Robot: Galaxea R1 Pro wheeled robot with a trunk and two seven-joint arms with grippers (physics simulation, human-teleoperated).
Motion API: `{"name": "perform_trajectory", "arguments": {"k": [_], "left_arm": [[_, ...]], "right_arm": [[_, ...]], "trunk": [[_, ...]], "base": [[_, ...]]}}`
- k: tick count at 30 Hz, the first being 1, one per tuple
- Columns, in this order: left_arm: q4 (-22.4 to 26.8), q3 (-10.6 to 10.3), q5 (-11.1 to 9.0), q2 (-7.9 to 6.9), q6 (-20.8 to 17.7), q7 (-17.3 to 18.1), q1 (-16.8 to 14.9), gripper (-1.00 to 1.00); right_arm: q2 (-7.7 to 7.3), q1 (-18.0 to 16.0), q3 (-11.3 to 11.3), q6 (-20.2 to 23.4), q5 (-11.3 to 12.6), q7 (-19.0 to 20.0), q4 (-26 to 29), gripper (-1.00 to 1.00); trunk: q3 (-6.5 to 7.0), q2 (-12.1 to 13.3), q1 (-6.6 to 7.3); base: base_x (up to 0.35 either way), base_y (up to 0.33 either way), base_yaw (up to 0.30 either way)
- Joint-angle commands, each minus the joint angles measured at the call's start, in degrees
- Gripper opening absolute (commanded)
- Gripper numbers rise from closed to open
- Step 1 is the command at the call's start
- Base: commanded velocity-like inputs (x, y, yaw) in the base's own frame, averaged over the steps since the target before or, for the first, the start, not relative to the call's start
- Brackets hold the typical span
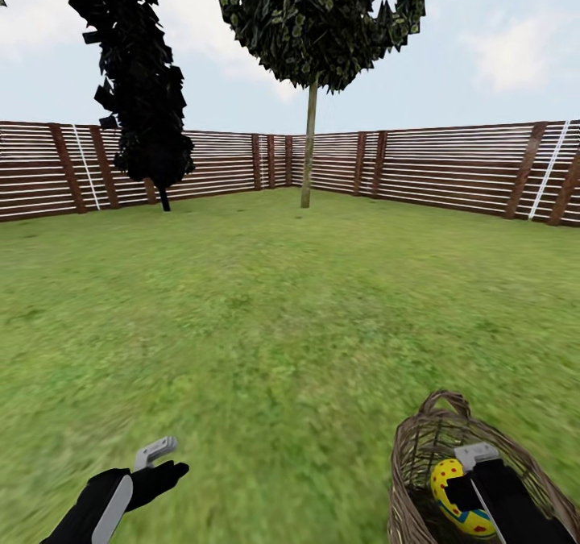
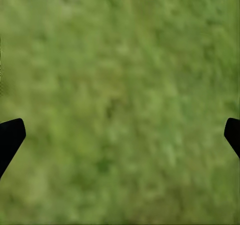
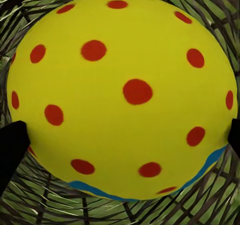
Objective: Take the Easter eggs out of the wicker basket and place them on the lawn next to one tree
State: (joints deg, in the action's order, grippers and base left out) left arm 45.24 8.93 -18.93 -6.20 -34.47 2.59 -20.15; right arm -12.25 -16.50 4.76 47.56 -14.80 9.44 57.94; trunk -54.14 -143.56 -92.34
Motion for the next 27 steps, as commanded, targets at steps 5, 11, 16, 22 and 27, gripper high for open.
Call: {"name": "perform_trajectory", "arguments": {"k": [5, 11, 16, 22, 27], "left_arm": [[0.0, 0.1, 0.0, 0.04, -0.3, 0.5, 0.0, 1.0], [0.0, 0.1, 0.0, 0.04, -0.3, 0.5, 0.0, 1.0], [0.0, 0.1, -0.1, 0.04, -0.3, 0.7, -0.1, 1.0], [0.1, 0.3, -0.1, -0.02, -0.4, 0.5, 0.0, 1.0], [0.1, 0.3, -0.1, -0.04, -0.3, 0.6, -0.1, 1.0]], "right_arm": [[0.03, 0.0, 0.1, 0.2, -0.6, 0.5, 0.1, -1.0], [0.03, 0.0, 0.0, 0.3, -0.6, 0.5, 0.0, -1.0], [0.03, 0.0, 0.0, 0.3, -0.6, 0.5, 0.0, -1.0], [0.03, 0.0, 0.0, 0.3, -0.6, 0.6, 0.0, -1.0], [0.03, 0.0, 0.0, 0.3, -0.6, 0.6, 0.0, -1.0]], "trunk": [[0.58, 0.0, 0.14], [1.35, 0.1, 0.3], [1.99, 0.2, 0.42], [2.82, 0.3, 0.58], [3.5, 0.9, 0.99]], "base": [[0.0, 0.0, 0.0], [-0.008, 0.0, 0.0], [-0.294, 0.0, 0.0], [-0.091, 0.0, 0.0], [-0.001, 0.0, 0.0]]}}
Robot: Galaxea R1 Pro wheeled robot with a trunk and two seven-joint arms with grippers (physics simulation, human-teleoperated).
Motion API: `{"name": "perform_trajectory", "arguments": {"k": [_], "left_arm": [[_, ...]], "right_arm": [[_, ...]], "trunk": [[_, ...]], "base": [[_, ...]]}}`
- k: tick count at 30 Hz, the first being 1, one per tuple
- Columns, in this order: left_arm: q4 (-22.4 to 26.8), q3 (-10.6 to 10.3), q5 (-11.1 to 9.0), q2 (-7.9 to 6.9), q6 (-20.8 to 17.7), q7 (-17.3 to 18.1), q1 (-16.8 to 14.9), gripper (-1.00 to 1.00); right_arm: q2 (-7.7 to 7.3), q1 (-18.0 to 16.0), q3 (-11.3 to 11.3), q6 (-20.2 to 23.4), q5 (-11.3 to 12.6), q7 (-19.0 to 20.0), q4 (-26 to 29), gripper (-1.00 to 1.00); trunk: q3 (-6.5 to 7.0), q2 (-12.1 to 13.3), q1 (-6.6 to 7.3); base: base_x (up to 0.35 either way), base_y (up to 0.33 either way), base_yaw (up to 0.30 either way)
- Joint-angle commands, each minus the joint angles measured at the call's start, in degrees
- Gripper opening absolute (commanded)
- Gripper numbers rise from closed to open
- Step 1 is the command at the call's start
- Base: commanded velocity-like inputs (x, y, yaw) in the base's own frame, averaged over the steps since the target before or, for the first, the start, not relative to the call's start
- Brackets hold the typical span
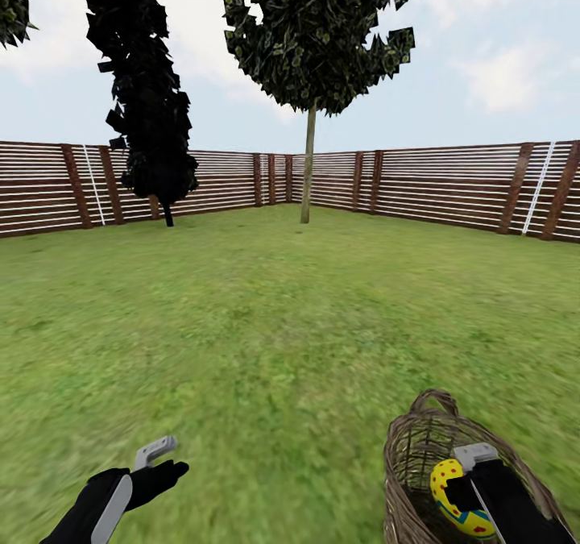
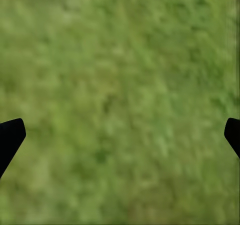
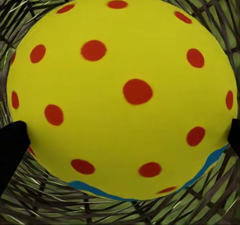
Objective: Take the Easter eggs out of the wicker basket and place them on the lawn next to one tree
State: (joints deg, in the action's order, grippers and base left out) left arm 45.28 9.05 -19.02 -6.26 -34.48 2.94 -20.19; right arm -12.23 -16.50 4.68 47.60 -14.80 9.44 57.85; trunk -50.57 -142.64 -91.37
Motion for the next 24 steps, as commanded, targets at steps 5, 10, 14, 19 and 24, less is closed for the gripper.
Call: {"name": "perform_trajectory", "arguments": {"k": [5, 10, 14, 19, 24], "left_arm": [[0.1, 0.1, 0.0, 0.02, -0.4, 0.4, 0.0, 1.0], [0.1, 0.0, 0.0, 0.06, -0.3, 0.5, 0.0, 1.0], [0.1, 0.1, 0.0, 0.03, -0.4, 0.3, 0.0, 1.0], [0.1, 0.1, 0.0, 0.06, -0.3, 0.4, 0.0, 1.0], [0.1, 0.1, 0.0, 0.1, -0.4, 0.4, 0.0, 1.0]], "right_arm": [[0.01, 0.0, 0.1, 0.2, -0.6, 0.6, 0.1, -1.0], [0.01, 0.0, 0.1, 0.2, -0.6, 0.6, 0.1, -1.0], [0.01, 0.0, 0.1, 0.2, -0.6, 0.6, 0.1, -1.0], [0.01, 0.0, 0.1, 0.2, -0.6, 0.6, 0.1, -1.0], [0.01, 0.0, 0.1, 0.2, -0.6, 0.6, 0.1, -1.0]], "trunk": [[0.46, 2.0, 1.12], [0.9, 4.0, 2.22], [1.42, 5.6, 3.09], [2.31, 7.6, 4.19], [3.21, 9.6, 5.29]], "base": [[0.0, 0.0, 0.0], [0.0, 0.0, 0.0], [0.0, 0.0, 0.0], [0.0, 0.0, 0.0], [0.0, 0.0, 0.0]]}}
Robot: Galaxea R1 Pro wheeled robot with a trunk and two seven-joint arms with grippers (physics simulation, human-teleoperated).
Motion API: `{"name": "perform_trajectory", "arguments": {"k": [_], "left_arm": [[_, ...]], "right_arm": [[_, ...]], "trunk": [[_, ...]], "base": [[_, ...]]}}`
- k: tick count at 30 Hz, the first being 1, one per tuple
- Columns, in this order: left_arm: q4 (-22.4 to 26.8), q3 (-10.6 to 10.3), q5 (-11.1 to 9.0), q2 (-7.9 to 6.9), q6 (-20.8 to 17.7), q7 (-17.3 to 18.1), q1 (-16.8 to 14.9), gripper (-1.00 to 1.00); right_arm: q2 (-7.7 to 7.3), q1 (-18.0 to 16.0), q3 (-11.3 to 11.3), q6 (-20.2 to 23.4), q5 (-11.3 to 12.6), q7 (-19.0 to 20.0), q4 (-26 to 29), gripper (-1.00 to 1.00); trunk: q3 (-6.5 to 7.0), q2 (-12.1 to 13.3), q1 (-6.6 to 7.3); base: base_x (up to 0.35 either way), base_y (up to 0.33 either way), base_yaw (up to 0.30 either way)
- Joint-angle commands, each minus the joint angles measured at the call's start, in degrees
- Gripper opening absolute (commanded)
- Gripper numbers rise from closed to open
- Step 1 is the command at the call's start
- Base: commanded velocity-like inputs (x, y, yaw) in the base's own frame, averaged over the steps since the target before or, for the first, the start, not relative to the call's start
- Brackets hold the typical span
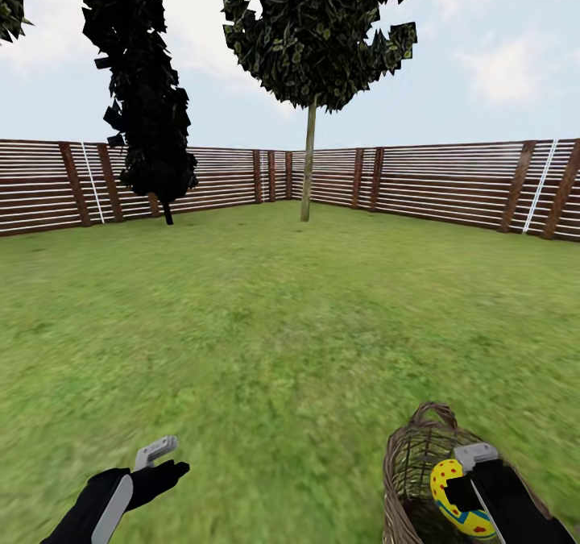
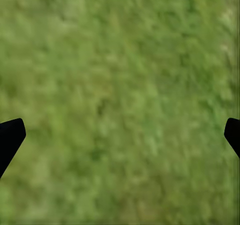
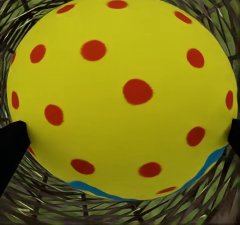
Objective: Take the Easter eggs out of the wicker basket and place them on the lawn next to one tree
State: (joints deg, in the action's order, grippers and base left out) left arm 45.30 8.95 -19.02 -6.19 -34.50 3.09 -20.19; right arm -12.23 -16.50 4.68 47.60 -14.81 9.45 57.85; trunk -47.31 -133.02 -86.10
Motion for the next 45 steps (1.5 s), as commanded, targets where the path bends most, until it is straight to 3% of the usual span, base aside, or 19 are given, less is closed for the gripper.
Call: {"name": "perform_trajectory", "arguments": {"k": [1, 22, 34, 45], "left_arm": [[0.1, 0.2, 0.0, 0.02, -0.3, 0.3, 0.0, 1.0], [0.1, 0.1, 0.0, 0.03, -0.5, 0.3, 0.0, 1.0], [0.1, 0.1, 0.0, -0.02, -0.4, 0.3, 0.0, 1.0], [0.0, 0.1, 0.0, 0.03, -0.4, 0.3, 0.0, 1.0]], "right_arm": [[0.01, 0.0, 0.1, 0.2, -0.6, 0.6, 0.1, -1.0], [0.01, 0.0, 0.1, 0.2, -0.5, 0.7, 0.1, -1.0], [0.01, 0.0, 0.1, 0.2, -0.5, 0.9, 0.1, -1.0], [-0.13, 0.0, 0.2, 0.2, -0.5, 1.0, 0.1, -1.0]], "trunk": [[0.12, 0.4, 0.24], [4.04, 8.8, 4.85], [6.23, 13.6, 7.48], [7.87, 18.0, 9.9]], "base": [[0.0, 0.0, 0.0], [0.0, 0.003, -0.051], [0.0, 0.299, -0.09], [0.067, 0.319, -0.253]]}}
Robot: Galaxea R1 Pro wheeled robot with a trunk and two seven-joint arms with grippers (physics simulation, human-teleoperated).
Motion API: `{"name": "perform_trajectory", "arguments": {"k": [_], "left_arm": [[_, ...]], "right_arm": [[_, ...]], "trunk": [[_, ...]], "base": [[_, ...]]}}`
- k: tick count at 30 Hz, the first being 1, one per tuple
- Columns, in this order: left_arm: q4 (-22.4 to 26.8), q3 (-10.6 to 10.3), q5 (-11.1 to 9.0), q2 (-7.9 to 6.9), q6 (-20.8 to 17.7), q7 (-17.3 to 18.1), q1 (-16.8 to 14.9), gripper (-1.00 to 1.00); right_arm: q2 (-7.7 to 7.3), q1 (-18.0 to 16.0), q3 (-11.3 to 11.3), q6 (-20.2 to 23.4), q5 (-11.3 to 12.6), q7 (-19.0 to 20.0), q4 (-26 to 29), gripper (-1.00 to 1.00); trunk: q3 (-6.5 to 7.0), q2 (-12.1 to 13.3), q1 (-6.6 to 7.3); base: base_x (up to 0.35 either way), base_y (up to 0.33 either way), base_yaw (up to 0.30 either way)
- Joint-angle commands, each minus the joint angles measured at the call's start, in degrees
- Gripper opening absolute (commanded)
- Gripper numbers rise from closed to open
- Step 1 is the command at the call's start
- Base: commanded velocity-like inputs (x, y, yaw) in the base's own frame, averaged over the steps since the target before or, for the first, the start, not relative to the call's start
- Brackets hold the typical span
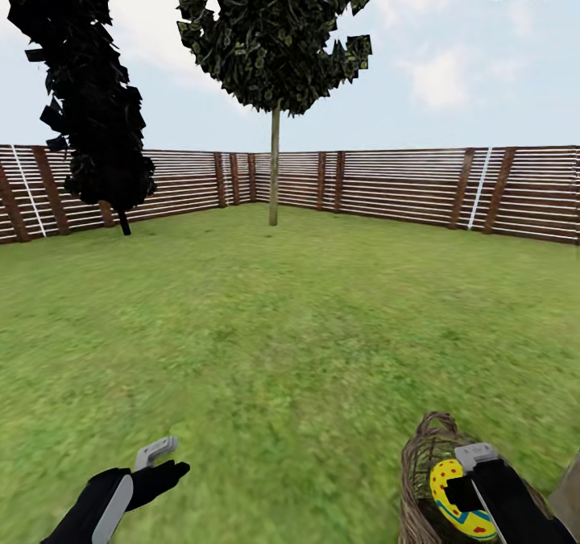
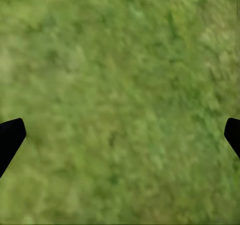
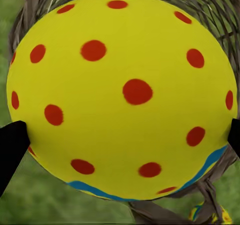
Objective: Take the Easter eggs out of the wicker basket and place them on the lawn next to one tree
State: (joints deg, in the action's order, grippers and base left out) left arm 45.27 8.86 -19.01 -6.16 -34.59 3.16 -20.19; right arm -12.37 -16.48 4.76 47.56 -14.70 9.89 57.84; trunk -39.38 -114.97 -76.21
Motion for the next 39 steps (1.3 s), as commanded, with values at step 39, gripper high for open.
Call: {"name": "perform_trajectory", "arguments": {"k": [39], "left_arm": [[-0.1, 0.0, 0.0, 0.54, -0.2, 0.2, 0.0, 1.0]], "right_arm": [[0.02, 0.0, 0.2, 0.6, -0.6, 0.3, 0.1, -1.0]], "trunk": [[4.64, 15.6, 8.57]], "base": [[0.047, 0.173, -0.11]]}}
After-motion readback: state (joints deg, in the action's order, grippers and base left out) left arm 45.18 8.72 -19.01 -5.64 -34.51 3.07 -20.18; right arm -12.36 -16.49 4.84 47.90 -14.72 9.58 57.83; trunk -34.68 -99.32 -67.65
